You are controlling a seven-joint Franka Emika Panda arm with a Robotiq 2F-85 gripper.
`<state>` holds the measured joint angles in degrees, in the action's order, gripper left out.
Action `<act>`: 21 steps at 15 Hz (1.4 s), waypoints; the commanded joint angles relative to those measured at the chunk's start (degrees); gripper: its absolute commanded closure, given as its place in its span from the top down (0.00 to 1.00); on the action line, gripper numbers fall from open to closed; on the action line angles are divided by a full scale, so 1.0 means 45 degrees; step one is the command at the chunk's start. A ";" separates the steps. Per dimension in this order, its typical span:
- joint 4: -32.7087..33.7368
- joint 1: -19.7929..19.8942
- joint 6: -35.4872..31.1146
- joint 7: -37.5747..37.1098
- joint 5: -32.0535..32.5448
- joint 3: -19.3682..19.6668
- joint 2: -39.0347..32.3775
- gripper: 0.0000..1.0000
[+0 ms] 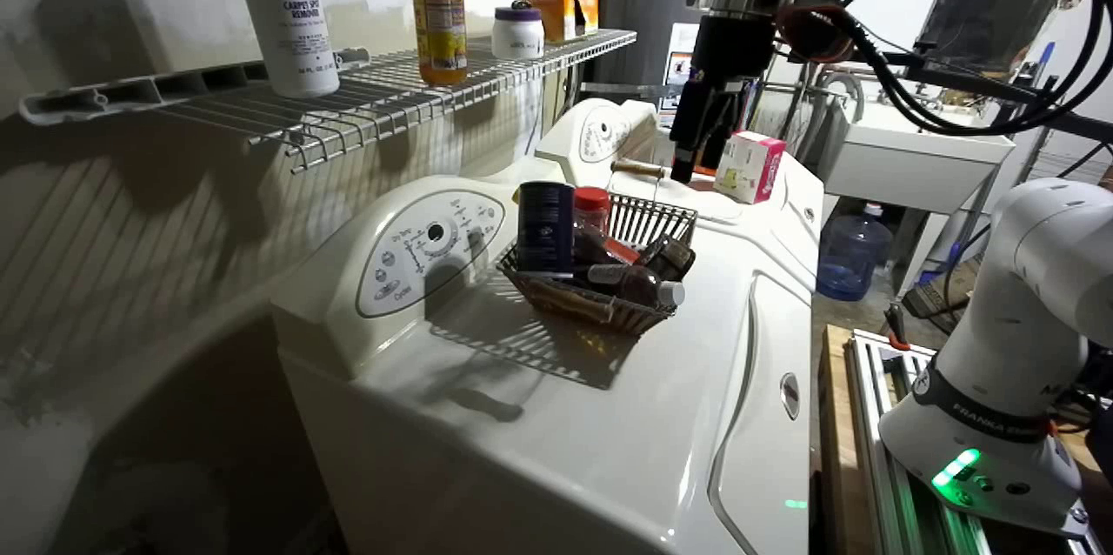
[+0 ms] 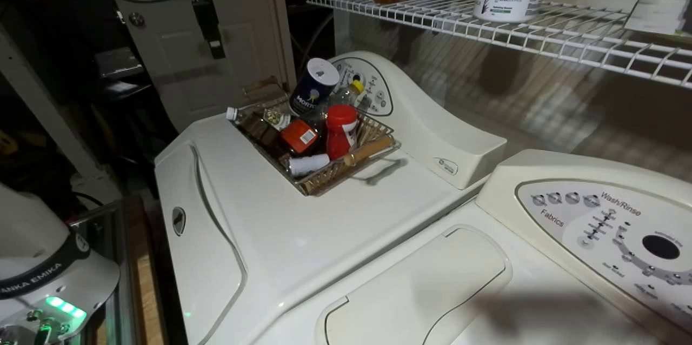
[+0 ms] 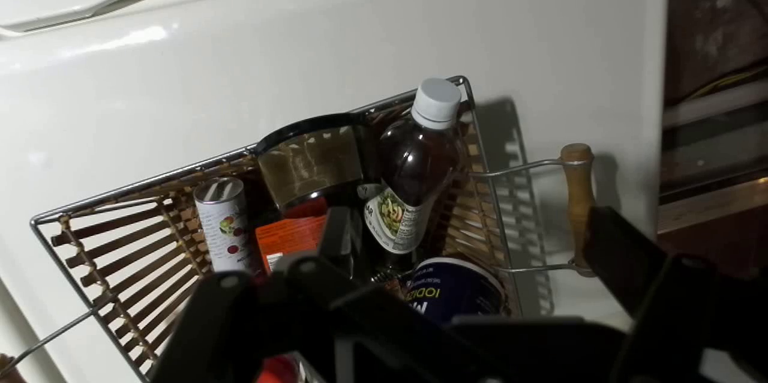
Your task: Pick up the bottle of vinegar from the bottom shelf and place it in the basket on the washing machine.
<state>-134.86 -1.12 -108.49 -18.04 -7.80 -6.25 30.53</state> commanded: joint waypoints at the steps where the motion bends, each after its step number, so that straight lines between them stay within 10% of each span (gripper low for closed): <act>1: 0.0121 0.0010 0.0090 0.0048 -0.0053 0.0014 -0.0083 1.00; 21: 0.3116 0.0498 -0.2285 -0.7661 -0.5400 0.0568 -0.3144 1.00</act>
<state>-124.03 0.70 -116.25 -45.70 -29.70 -3.09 19.71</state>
